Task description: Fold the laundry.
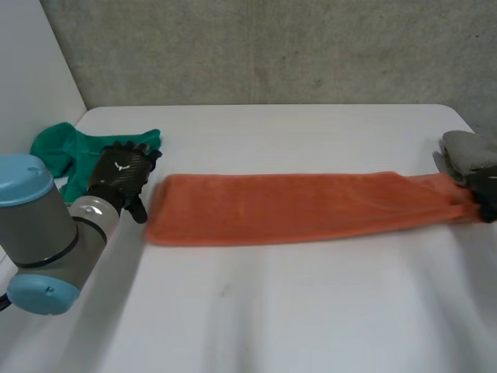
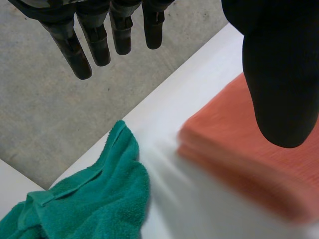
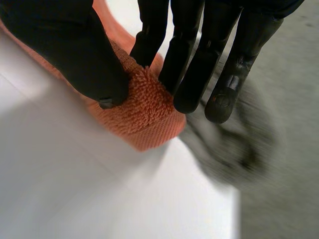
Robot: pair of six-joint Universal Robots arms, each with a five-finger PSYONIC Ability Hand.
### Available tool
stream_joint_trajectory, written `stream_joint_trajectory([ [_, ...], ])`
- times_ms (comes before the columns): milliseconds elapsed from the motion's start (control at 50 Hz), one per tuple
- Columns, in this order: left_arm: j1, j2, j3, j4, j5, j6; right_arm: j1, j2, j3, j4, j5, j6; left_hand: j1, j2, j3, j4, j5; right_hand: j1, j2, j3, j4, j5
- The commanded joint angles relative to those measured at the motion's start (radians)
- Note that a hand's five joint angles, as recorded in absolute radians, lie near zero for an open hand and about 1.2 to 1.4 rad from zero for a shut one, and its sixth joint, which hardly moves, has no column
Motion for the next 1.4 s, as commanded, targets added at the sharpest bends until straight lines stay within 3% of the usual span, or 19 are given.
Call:
stream_joint_trajectory([
  [20, 0.018, 0.050, -0.030, -0.001, 0.002, 0.000, -0.149, -0.073, 0.007, 0.003, 0.010, -0.271, -0.016, -0.028, -0.036, -0.030, -0.047, 0.422, 0.220, 0.220, 0.207, 0.247],
  [160, 0.020, 0.079, -0.047, -0.002, 0.002, 0.000, 0.036, -0.149, -0.071, -0.033, -0.015, -0.161, -0.016, -0.028, -0.036, -0.030, -0.047, 0.422, 0.220, 0.220, 0.207, 0.247],
  [300, 0.055, 0.122, -0.077, -0.002, 0.002, 0.000, 0.402, -0.143, -0.180, -0.076, -0.145, -0.098, -0.016, -0.028, -0.036, -0.030, -0.047, 0.422, 0.220, 0.220, 0.207, 0.247],
  [420, 0.084, 0.150, -0.099, -0.004, 0.003, -0.002, 0.686, 0.006, -0.286, -0.069, -0.251, -0.098, -0.016, -0.028, -0.036, -0.030, -0.047, 0.422, 0.220, 0.220, 0.207, 0.247],
  [580, 0.097, 0.156, -0.119, -0.004, 0.005, 0.002, 0.875, 0.208, -0.372, -0.060, -0.273, -0.100, -0.016, -0.028, -0.036, -0.030, -0.047, 0.422, 0.220, 0.220, 0.207, 0.247],
  [600, 0.092, 0.153, -0.119, -0.004, 0.003, 0.002, 0.880, 0.221, -0.377, -0.057, -0.267, -0.100, -0.016, -0.028, -0.036, -0.030, -0.047, 0.315, 0.114, 0.114, 0.100, 0.140],
  [620, 0.089, 0.152, -0.119, -0.004, 0.005, 0.002, 0.883, 0.232, -0.381, -0.053, -0.262, -0.098, -0.016, -0.028, -0.036, -0.030, -0.047, 0.053, -0.149, -0.149, -0.162, -0.122],
  [640, 0.087, 0.152, -0.119, -0.002, 0.005, 0.002, 0.883, 0.241, -0.387, -0.046, -0.253, -0.098, -0.016, -0.028, -0.036, -0.030, -0.047, -0.255, -0.457, -0.457, -0.470, -0.430],
  [660, 0.086, 0.150, -0.119, -0.002, 0.003, 0.002, 0.881, 0.250, -0.404, -0.031, -0.218, -0.094, -0.016, -0.028, -0.036, -0.030, -0.047, -0.770, -0.971, -0.971, -0.985, -0.945],
  [680, 0.078, 0.149, -0.116, -0.002, 0.005, 0.002, 0.878, 0.249, -0.412, -0.023, -0.190, -0.092, -0.016, -0.028, -0.036, -0.030, -0.047, -0.800, -1.002, -1.001, -1.015, -0.975],
  [740, 0.058, 0.149, -0.105, -0.001, 0.003, 0.002, 0.877, 0.218, -0.417, 0.014, -0.071, -0.072, -0.016, -0.028, -0.036, -0.030, -0.047, -0.800, -1.002, -1.001, -1.015, -0.975],
  [820, -0.001, 0.149, -0.074, 0.001, 0.005, 0.000, 0.827, 0.131, -0.369, 0.051, 0.020, 0.042, -0.016, -0.028, -0.036, -0.030, -0.047, -0.800, -1.002, -1.001, -1.015, -0.975],
  [960, -0.138, 0.142, 0.002, -0.001, -0.001, -0.002, 0.629, -0.085, -0.117, 0.103, 0.014, 0.346, -0.016, -0.028, -0.036, -0.030, -0.047, -0.800, -1.002, -1.001, -1.015, -0.975],
  [1100, -0.213, 0.080, 0.053, -0.001, -0.006, -0.008, 0.455, -0.113, 0.145, 0.083, -0.029, 0.264, -0.016, -0.028, -0.036, -0.030, -0.047, -0.800, -1.002, -1.001, -1.015, -0.975],
  [1180, -0.226, 0.067, 0.064, -0.001, -0.009, -0.021, 0.411, -0.061, 0.191, 0.056, -0.072, 0.186, -0.016, -0.028, -0.036, -0.030, -0.047, -0.313, -0.514, -0.514, -0.528, -0.488],
  [1200, -0.224, 0.066, 0.064, -0.001, -0.009, -0.025, 0.407, -0.049, 0.188, 0.051, -0.073, 0.180, -0.016, -0.028, -0.036, -0.030, -0.047, -0.122, -0.324, -0.324, -0.337, -0.297],
  [1220, -0.224, 0.064, 0.064, -0.001, -0.009, -0.028, 0.404, -0.034, 0.180, 0.036, -0.066, 0.170, -0.016, -0.028, -0.036, -0.030, -0.047, 0.263, 0.062, 0.062, 0.048, 0.088],
  [1240, -0.222, 0.064, 0.064, -0.002, -0.011, -0.029, 0.403, -0.035, 0.176, 0.023, -0.058, 0.163, -0.016, -0.028, -0.036, -0.030, -0.047, 0.420, 0.219, 0.219, 0.205, 0.245],
  [1400, -0.210, 0.081, 0.045, -0.010, -0.012, -0.032, 0.438, -0.084, 0.079, -0.049, 0.069, 0.120, -0.016, -0.028, -0.036, -0.030, -0.047, 0.422, 0.220, 0.220, 0.207, 0.247],
])
